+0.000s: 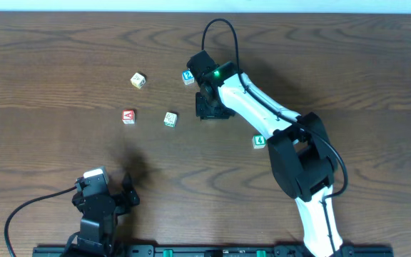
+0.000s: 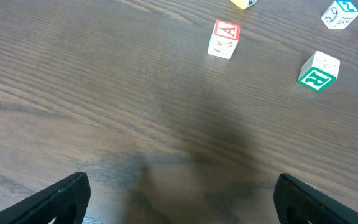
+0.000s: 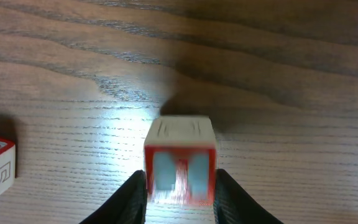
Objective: Spell out Ai2
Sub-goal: 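Carry the I block left and lower it near center of table, then move right gripper to blue 2 block and grasp it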
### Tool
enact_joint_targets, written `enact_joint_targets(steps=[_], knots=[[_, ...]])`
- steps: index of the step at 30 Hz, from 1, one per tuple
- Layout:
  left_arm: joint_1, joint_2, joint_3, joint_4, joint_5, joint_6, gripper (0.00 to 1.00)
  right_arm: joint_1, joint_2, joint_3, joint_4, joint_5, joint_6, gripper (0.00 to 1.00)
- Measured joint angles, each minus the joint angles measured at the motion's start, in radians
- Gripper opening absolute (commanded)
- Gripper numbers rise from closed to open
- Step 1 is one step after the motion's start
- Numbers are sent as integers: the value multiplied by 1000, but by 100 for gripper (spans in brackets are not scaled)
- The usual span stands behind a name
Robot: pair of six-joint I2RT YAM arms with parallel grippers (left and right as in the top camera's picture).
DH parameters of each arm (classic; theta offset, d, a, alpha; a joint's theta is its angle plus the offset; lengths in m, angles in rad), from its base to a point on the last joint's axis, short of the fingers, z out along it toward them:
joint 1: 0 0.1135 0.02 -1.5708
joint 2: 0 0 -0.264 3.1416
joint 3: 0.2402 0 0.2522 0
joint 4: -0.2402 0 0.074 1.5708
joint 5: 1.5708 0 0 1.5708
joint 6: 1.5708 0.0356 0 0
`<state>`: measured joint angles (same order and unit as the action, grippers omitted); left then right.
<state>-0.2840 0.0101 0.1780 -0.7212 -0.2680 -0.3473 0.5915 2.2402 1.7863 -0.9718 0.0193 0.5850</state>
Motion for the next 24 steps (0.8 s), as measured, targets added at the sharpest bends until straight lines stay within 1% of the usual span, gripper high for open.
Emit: enact_joint_targets(steps=[4,6,9,14,16,17,19,20,22,24], knots=[[0,0,0,0,0,0,95,0,0,0,0,0,3,40],[0,0,0,0,0,0,95,0,0,0,0,0,5,45],[0,0,0,0,0,0,96,0,0,0,1,0,6,49],[0,0,0,0,0,0,96,-5,0,2,-8,0,6,51],[0,0,0,0,0,0,95,-14,0,16,-28,-1,4,56],[0,0,0,0,0,0,95,-21,0,35,-35,0,-3,61],[0,0,0,0,0,0,95,-37,0,87,-34,-1,-22,76],[0,0,0,0,0,0,96,-43,0,121,-28,-1,-41,81],[0,0,0,0,0,0,95,-53,0,195,0,2,-98,86],[0,0,0,0,0,0,95,-56,-1,261,43,5,-162,85]])
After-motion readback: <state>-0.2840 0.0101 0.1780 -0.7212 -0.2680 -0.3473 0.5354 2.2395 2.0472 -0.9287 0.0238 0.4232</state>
